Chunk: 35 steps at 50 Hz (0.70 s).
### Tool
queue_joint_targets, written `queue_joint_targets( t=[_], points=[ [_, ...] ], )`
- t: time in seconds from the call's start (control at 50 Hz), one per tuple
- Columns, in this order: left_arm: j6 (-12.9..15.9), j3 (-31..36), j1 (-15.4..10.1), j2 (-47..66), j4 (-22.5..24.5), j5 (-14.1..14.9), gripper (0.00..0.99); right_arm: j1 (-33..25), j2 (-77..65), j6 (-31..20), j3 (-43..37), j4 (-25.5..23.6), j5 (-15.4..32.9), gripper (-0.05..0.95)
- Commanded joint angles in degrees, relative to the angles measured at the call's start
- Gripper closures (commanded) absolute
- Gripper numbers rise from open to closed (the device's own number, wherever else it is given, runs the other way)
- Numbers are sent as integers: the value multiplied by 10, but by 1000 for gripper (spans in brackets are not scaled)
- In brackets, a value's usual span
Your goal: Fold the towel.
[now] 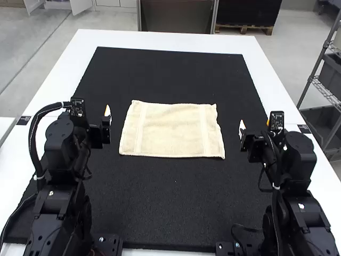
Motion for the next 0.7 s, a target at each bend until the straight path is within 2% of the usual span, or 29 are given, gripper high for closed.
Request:
queue_joint_targets(
  t=[0.0,0.68],
  points=[
    [24,-2,-7,-6,0,-8,36,-8,-6,-8,-3,-7,-4,-18],
    [24,-2,-4,-5,5,-8,36,-7,-6,-7,-3,-6,-4,-18]
  ],
)
